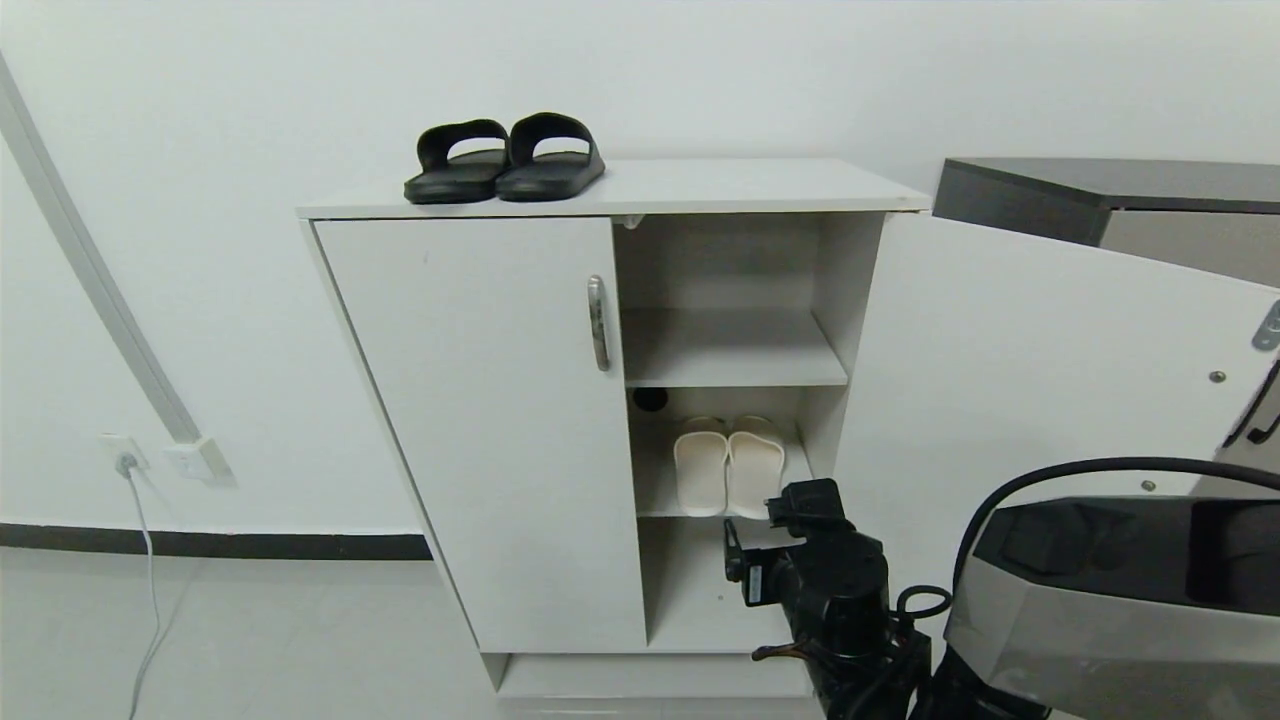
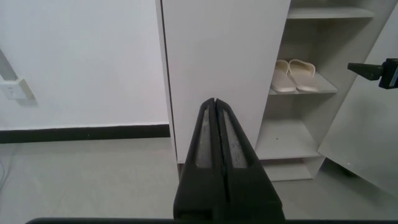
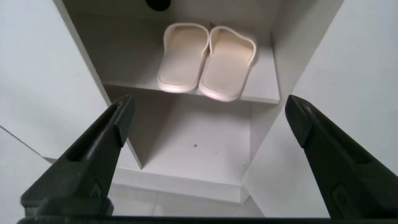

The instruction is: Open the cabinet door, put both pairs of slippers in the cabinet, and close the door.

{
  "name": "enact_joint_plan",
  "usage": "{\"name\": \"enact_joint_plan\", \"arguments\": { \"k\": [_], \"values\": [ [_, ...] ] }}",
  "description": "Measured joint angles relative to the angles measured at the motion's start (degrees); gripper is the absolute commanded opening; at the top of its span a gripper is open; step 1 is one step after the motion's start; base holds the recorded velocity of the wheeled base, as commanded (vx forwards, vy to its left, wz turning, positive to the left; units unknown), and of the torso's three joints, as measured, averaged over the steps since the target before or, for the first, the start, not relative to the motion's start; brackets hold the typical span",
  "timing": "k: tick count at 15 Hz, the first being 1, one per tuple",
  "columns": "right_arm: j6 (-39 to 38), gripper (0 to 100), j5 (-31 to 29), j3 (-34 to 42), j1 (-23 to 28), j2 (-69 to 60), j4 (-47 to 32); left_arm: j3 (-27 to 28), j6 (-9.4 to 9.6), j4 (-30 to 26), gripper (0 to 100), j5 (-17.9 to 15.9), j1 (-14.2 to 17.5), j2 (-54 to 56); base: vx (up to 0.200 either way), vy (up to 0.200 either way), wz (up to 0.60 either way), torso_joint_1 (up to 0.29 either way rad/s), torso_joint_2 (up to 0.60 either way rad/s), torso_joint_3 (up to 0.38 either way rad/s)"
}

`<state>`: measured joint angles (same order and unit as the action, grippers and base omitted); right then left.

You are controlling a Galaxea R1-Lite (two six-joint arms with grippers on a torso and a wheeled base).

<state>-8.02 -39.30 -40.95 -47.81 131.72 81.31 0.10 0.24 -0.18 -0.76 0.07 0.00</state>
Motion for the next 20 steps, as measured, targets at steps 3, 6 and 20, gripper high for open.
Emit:
{"name": "enact_joint_plan", "arguments": {
  "k": [3,6,20],
  "values": [
    [0.01,100,0.02,0.0,0.05,0.04,-0.02,-0.07,-0.06,0.0,0,0.02,0.0,0.0,0.0,0.0,0.0,0.0,0.0,0.0],
    [0.04,100,0.02,0.05,0.05,0.06,0.0,-0.02,-0.13,0.0,0,0.05,0.0,0.0,0.0,0.0,0.0,0.0,0.0,0.0],
    [0.8,100,0.02,0.52,0.05,0.15,0.28,-0.02,-0.32,0.02,0,0.05,0.0,0.0,0.0,0.186,0.0,0.002,0.0,0.004]
  ]
}}
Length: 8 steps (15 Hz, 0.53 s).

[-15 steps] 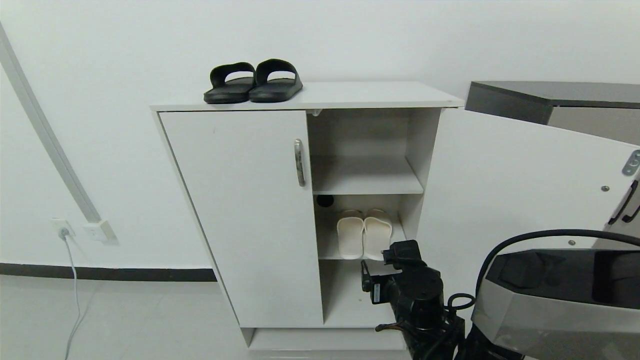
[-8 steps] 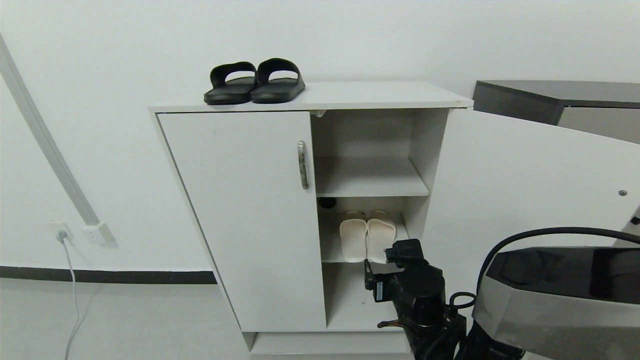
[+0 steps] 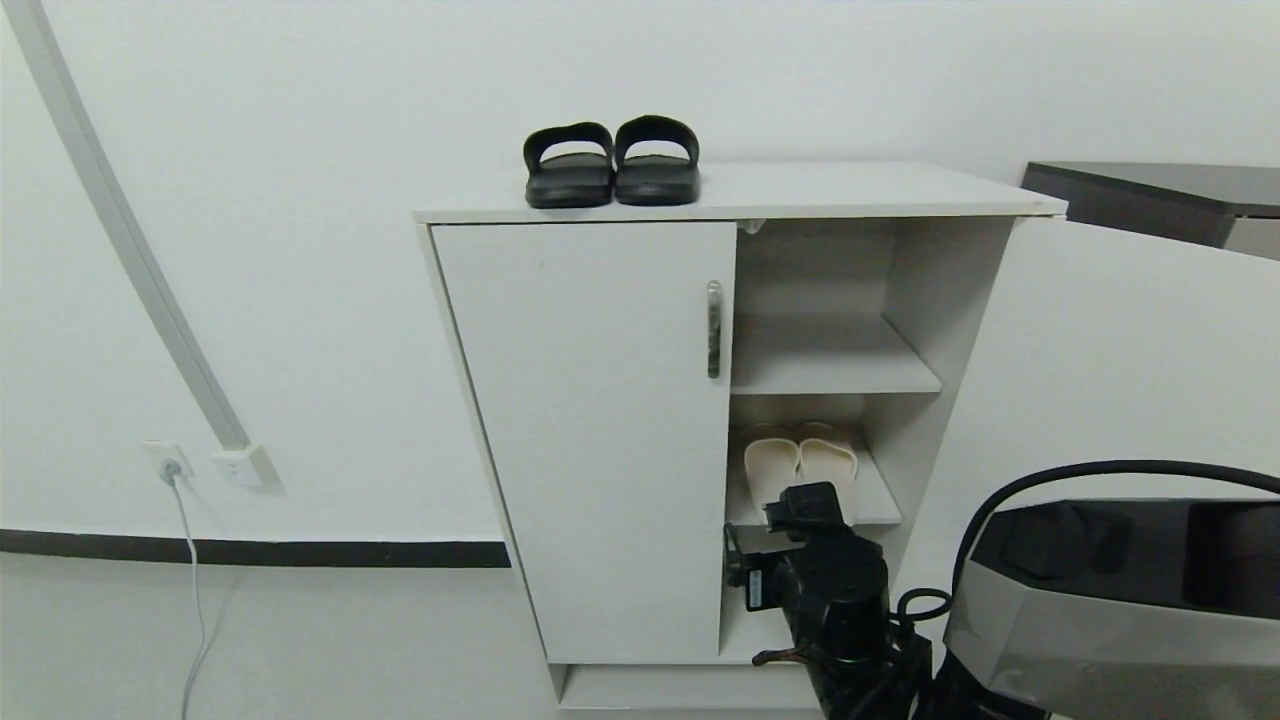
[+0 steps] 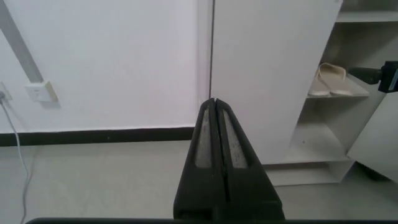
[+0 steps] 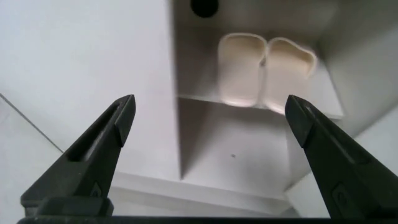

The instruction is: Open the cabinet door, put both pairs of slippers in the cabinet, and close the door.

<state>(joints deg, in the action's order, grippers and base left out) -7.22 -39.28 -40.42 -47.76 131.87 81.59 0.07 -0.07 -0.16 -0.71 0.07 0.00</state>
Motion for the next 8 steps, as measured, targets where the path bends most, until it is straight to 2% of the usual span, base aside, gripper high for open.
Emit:
{"name": "enact_joint_plan", "arguments": {
  "k": [7,8],
  "values": [
    [0.02,100,0.0,0.0,-0.06,0.02,0.57,0.02,-0.06,-0.02,0,0.0,0.0,0.0,0.0,0.2,0.0,0.002,0.0,0.002],
    [-0.02,100,0.0,0.0,-0.06,0.05,0.52,0.02,-0.06,-0.05,0,0.02,0.0,0.0,0.0,0.0,0.0,0.0,0.0,0.0]
  ]
}}
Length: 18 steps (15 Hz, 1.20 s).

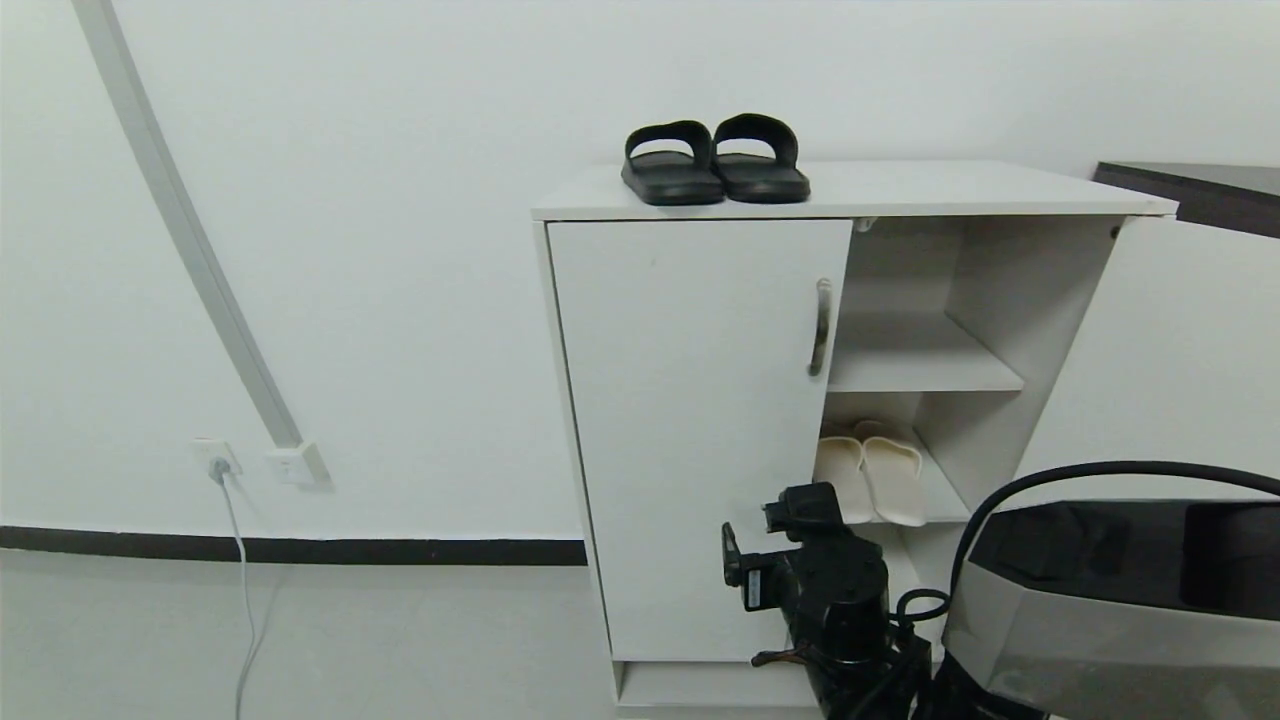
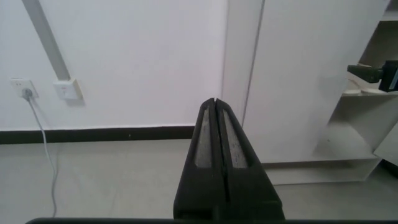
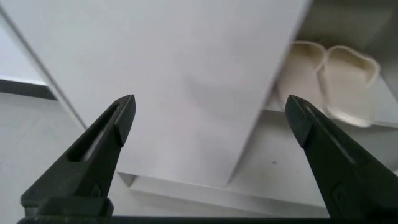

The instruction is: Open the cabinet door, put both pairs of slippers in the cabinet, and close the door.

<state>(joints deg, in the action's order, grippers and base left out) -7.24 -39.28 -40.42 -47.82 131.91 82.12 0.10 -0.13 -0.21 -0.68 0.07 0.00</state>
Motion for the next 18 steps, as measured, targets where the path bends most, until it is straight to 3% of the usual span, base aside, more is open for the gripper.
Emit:
{"name": "enact_joint_plan", "arguments": {
  "k": [16,18],
  "values": [
    [4.43,100,2.69,2.61,1.17,3.61,7.83,0.0,-0.09,0.02,0,0.06,0.0,-0.02,0.0,0.0,0.0,0.0,0.0,0.0],
    [4.45,100,2.69,2.56,1.19,3.78,7.85,0.0,-0.11,0.0,0,0.06,-0.02,-0.05,0.0,0.0,0.0,0.017,-0.27,-0.239]
  ]
}}
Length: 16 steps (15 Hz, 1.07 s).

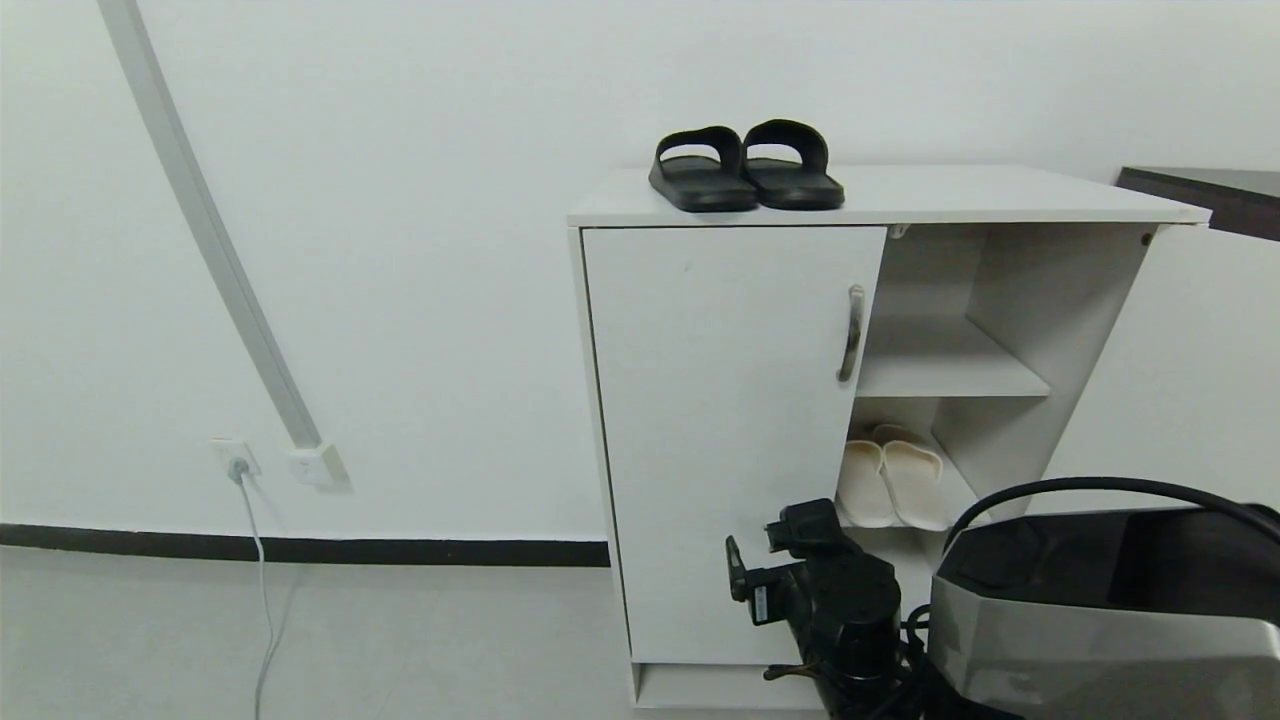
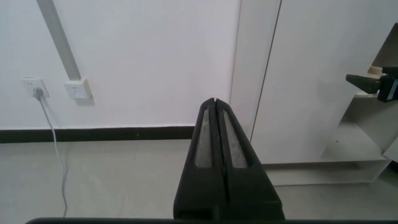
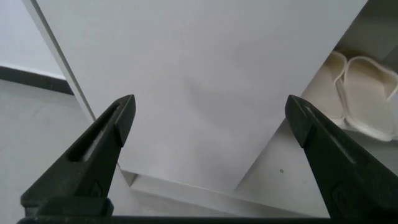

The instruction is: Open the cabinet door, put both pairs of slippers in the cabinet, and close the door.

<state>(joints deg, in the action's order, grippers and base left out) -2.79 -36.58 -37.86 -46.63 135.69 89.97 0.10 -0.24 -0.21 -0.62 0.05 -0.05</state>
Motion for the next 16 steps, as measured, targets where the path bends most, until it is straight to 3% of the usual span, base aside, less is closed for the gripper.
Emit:
{"name": "enact_joint_plan", "arguments": {
  "k": [7,16],
  "values": [
    [-0.02,100,0.0,0.05,0.07,0.0,-0.02,0.0,0.0,0.02,0,0.0,0.0,-0.02,0.0,0.0,0.0,0.093,-0.43,-0.337],
    [0.09,100,0.02,0.16,0.07,0.0,-0.02,0.0,-0.09,0.02,0,0.35,0.05,-0.05,0.0,0.0,0.0,0.167,-0.48,-0.32]
  ]
}}
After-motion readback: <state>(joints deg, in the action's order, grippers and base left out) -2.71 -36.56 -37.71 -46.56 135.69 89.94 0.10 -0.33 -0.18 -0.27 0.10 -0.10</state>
